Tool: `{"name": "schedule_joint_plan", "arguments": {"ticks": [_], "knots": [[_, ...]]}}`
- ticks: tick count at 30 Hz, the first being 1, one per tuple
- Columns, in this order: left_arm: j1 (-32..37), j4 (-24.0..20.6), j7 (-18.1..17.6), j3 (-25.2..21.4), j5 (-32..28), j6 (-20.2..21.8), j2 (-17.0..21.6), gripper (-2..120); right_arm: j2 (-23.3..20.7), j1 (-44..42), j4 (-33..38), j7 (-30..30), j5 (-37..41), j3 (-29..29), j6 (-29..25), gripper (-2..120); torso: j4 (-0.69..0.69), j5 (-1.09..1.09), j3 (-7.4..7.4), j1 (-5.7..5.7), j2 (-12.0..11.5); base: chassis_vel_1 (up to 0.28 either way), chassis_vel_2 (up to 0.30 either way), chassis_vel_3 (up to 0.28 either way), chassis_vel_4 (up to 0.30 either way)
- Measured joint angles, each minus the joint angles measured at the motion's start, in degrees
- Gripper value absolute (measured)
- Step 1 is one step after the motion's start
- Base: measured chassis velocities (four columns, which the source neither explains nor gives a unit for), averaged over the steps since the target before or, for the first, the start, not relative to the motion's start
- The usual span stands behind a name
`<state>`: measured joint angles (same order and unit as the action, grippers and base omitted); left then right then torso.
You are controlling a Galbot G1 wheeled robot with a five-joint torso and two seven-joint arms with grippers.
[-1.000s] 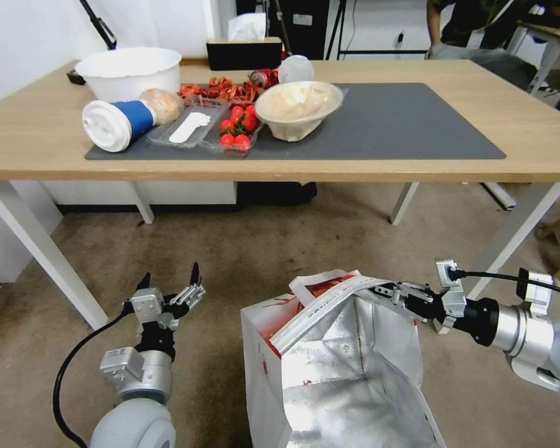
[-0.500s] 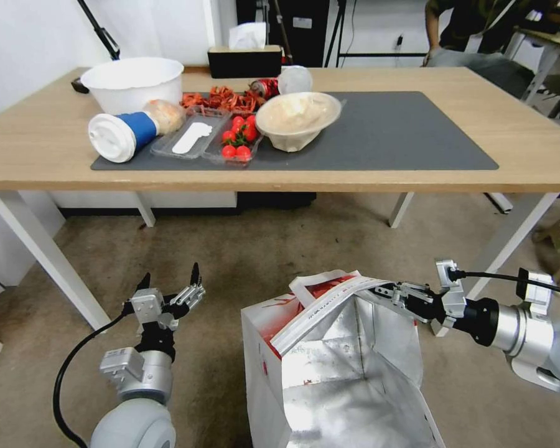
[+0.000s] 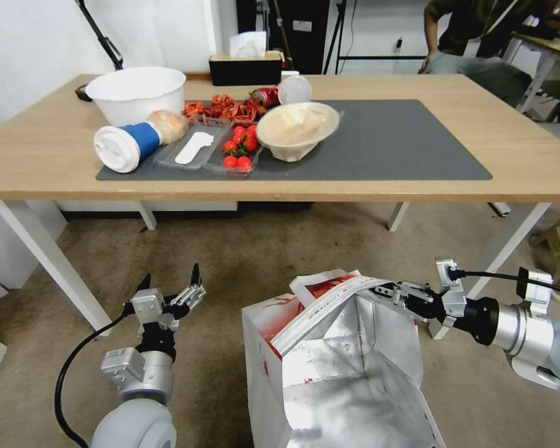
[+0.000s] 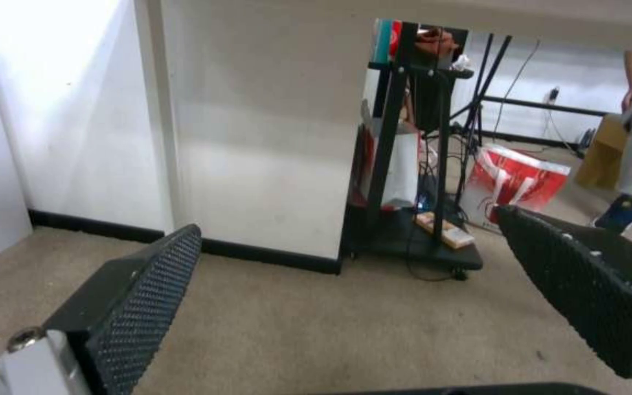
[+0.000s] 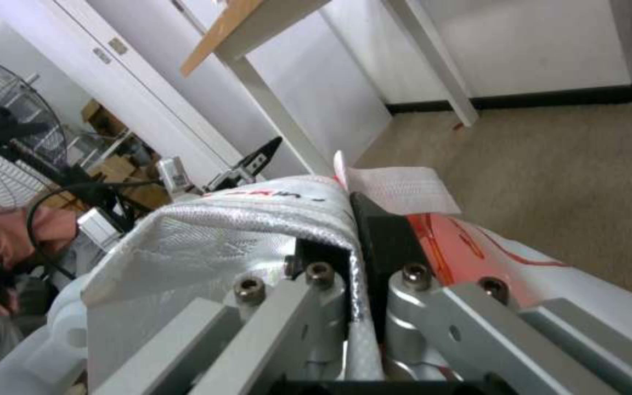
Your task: Pick up the food delivery bag from the floor and place it on the table.
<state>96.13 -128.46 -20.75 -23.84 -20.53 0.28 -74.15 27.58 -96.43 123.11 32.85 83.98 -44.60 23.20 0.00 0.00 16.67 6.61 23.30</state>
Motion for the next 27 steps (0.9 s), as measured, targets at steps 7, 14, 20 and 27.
{"name": "schedule_joint_plan", "arguments": {"ticks": [7, 14, 20, 27], "knots": [[-0.1, 0.0, 0.0, 0.0, 0.1, 0.0, 0.0, 100, -0.1, 0.1, 0.0, 0.1, -0.1, 0.0, 0.0, 0, 0.0, 0.0, 1.01, 0.53, 1.5, 0.0, 0.0, 0.0, 0.0], [-0.2, 0.1, -0.1, 0.1, 0.1, 0.0, -0.1, 100, -0.1, 0.0, 0.0, 0.1, -0.1, 0.0, 0.0, 0, 0.0, 0.0, 2.04, 1.14, 3.2, 0.0, 0.0, 0.0, 0.0], [-0.2, 0.1, -0.2, 0.1, 0.1, -0.1, -0.1, 100, -0.2, 0.0, 0.0, 0.1, -0.1, 0.0, 0.0, 0, 0.0, 0.0, 2.86, 1.61, 4.4, 0.0, 0.0, 0.0, 0.0], [-0.2, 0.1, -0.2, 0.1, 0.2, -0.2, -0.1, 100, -0.2, 0.2, 0.1, 0.1, -0.1, 0.0, -0.1, 0, 0.0, 0.0, 3.87, 2.18, 6.0, 0.0, 0.0, 0.0, 0.0]]}}
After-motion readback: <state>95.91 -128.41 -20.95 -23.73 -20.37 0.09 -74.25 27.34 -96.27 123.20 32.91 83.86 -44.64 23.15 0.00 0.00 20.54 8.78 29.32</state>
